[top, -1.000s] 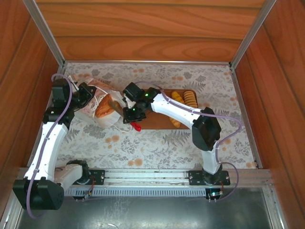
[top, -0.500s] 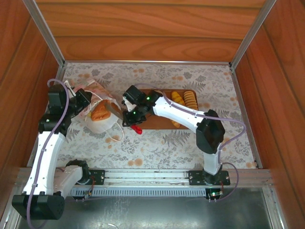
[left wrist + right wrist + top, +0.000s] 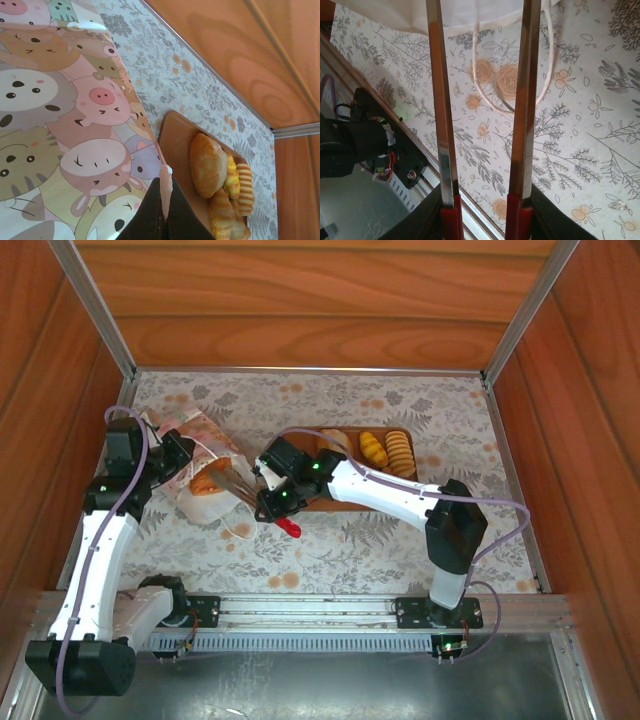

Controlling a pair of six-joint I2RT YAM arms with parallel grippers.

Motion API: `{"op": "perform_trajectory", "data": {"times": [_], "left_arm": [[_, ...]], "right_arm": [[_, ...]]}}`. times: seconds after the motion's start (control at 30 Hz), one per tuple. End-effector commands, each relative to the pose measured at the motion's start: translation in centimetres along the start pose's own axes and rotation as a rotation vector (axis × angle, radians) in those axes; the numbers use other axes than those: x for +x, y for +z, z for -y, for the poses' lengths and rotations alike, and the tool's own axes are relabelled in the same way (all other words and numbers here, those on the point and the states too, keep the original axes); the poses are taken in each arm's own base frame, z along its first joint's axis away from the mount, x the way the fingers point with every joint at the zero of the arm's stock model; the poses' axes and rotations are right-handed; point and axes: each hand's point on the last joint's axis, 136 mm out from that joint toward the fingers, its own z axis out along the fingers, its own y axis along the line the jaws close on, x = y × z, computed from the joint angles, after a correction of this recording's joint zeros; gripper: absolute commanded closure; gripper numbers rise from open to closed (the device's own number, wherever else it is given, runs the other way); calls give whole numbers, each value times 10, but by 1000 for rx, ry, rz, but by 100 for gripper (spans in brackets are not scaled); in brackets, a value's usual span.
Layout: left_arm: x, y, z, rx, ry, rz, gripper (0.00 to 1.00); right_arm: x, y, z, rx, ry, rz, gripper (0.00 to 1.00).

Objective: Take the fake bread out of the paper bag

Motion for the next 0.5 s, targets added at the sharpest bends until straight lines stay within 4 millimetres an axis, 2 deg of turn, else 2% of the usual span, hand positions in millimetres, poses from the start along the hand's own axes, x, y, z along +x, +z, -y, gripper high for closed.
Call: {"op": "perform_trajectory", "data": {"times": [0.0, 0.2, 0.37, 0.47], "left_arm": [[-7, -13, 20, 63, -10, 20, 100], [-8, -16, 34, 125, -15, 18, 100], [-5, -11, 46, 188, 5, -14, 100], [-5, -10, 49, 203, 20, -14, 100]], "right_arm": [[-14, 0, -2, 17, 5, 20, 63], [-21, 10, 5, 58, 72, 15, 60], [-34, 7, 16, 160, 87, 34, 56], [-42, 12, 18, 182, 90, 34, 54]]}}
